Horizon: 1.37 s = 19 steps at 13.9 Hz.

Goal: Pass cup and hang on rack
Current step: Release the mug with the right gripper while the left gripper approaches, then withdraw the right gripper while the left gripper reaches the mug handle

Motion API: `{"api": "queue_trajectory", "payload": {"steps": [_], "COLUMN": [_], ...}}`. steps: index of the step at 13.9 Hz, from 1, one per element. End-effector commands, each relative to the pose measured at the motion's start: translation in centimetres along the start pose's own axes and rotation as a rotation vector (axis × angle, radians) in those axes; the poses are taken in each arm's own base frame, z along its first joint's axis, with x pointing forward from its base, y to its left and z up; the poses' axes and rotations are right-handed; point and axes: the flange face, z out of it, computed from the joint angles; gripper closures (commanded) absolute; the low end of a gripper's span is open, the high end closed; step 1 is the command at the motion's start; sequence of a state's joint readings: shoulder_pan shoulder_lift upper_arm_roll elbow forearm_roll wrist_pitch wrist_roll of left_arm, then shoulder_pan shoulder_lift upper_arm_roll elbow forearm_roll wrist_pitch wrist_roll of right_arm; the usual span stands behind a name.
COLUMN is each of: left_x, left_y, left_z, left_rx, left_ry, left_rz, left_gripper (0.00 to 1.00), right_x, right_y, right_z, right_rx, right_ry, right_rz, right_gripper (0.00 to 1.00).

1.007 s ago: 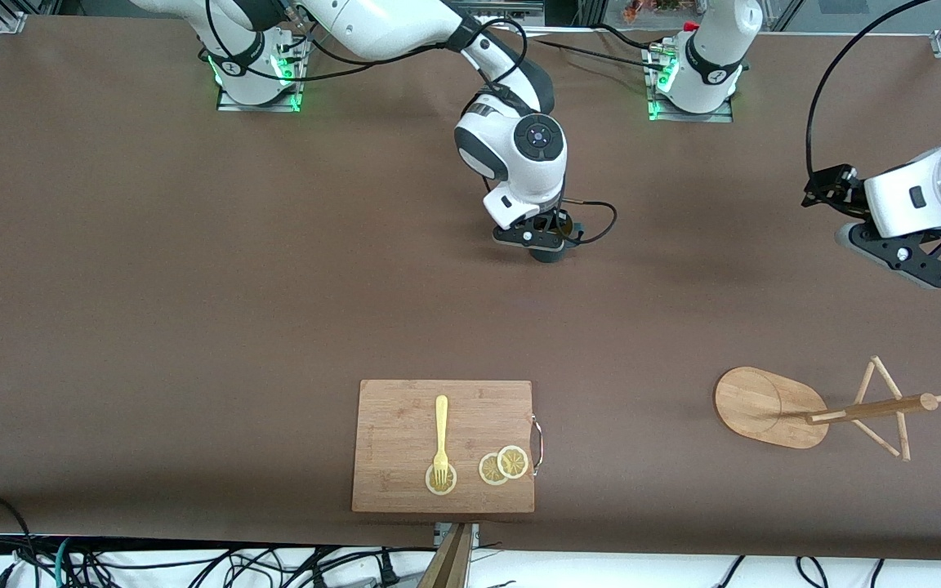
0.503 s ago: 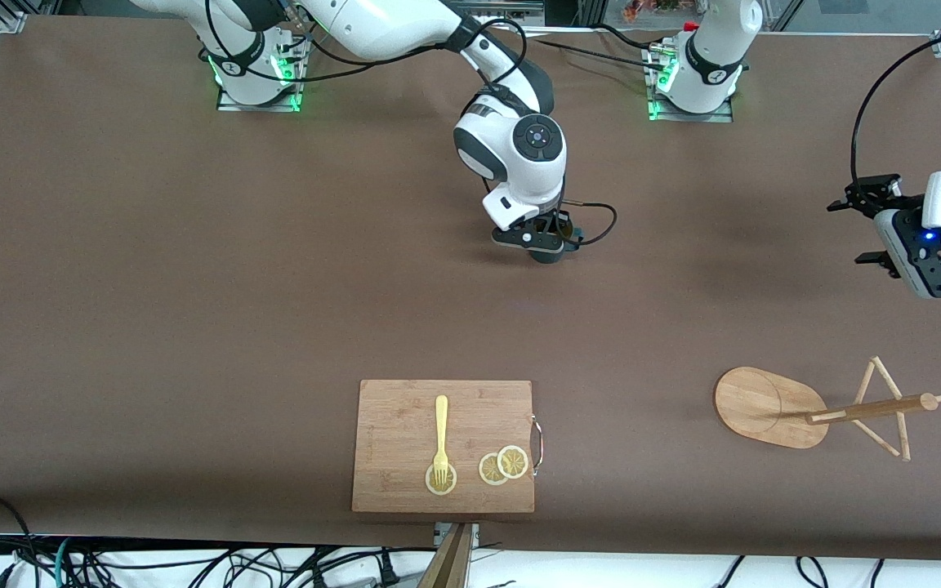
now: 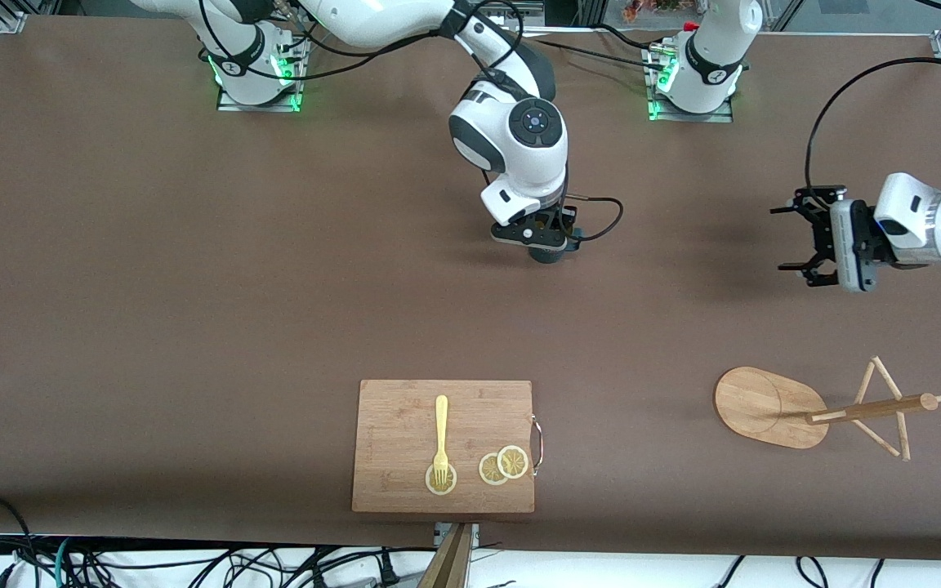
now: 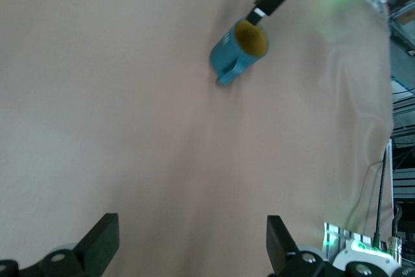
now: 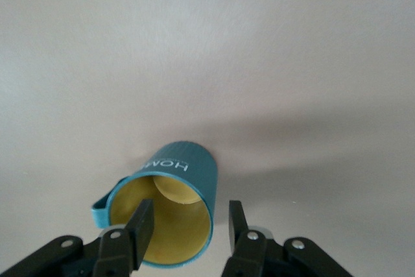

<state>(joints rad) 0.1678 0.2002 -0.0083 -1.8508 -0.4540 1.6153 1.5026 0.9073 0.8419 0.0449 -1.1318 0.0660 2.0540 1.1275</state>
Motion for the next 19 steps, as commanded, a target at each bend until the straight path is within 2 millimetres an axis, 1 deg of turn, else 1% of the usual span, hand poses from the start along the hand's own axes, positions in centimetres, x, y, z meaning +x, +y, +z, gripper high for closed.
{"api": "queue_trajectory", "payload": {"steps": [1, 2, 3, 4, 5, 7, 8, 10, 11, 12, 14, 16, 18, 19], "left_x": [1.0, 1.6, 2.0, 2.4, 2.8, 3.0, 2.6, 0.9, 0.2, -0.7, -1.9, -3.5, -4.2, -4.1], "left_y": [1.6, 1.5, 1.2, 0.9, 0.5, 0.2, 0.0, -0.8, -1.3, -1.9, -2.7, -3.1, -3.3, -3.2], "left_z": [2.4, 4.0, 5.7, 7.4, 9.6, 13.1, 14.9, 19.2, 21.1, 22.9, 25.6, 28.9, 30.9, 31.3], "left_rx": [0.017, 0.023, 0.038, 0.048, 0.047, 0.069, 0.082, 0.081, 0.084, 0.09, 0.112, 0.124, 0.147, 0.167], "left_ry": [0.059, 0.087, 0.123, 0.168, 0.207, 0.256, 0.286, 0.361, 0.407, 0.444, 0.502, 0.556, 0.591, 0.601], "left_rz": [0.085, 0.112, 0.151, 0.186, 0.219, 0.281, 0.309, 0.344, 0.374, 0.405, 0.463, 0.479, 0.53, 0.578], "left_gripper": [0.0, 0.0, 0.0, 0.0, 0.0, 0.0, 0.0, 0.0, 0.0, 0.0, 0.0, 0.0, 0.0, 0.0], "right_x": [3.5, 5.1, 6.4, 7.8, 9.1, 10.7, 11.7, 14.7, 16.4, 17.4, 18.7, 19.4, 19.6, 19.6], "right_y": [2.1, 3.2, 4.3, 5.6, 7.1, 9.3, 10.7, 14.2, 16.1, 17.6, 20.5, 24.1, 27.6, 29.1], "right_z": [-6.3, -8.3, -10.5, -12.2, -13.5, -17.0, -18.2, -21.0, -22.0, -23.0, -25.0, -26.4, -27.1, -27.4], "right_rx": [0.025, 0.032, 0.038, 0.032, 0.017, 0.017, 0.002, -0.005, -0.004, -0.005, 0.008, 0.009, -0.006, -0.014], "right_ry": [-0.024, -0.027, -0.024, -0.027, -0.034, -0.028, -0.033, -0.021, -0.02, -0.022, -0.043, -0.047, -0.055, -0.057], "right_rz": [0.064, 0.087, 0.087, 0.062, 0.036, -0.005, 0.017, 0.075, 0.085, 0.057, 0.016, -0.021, -0.083, -0.099], "right_gripper": [0.37, 0.32, 0.24, 0.2, 0.0, 0.0, 0.0, 0.0, 0.0, 0.0, 0.0, 0.0, 0.0, 0.0]}}
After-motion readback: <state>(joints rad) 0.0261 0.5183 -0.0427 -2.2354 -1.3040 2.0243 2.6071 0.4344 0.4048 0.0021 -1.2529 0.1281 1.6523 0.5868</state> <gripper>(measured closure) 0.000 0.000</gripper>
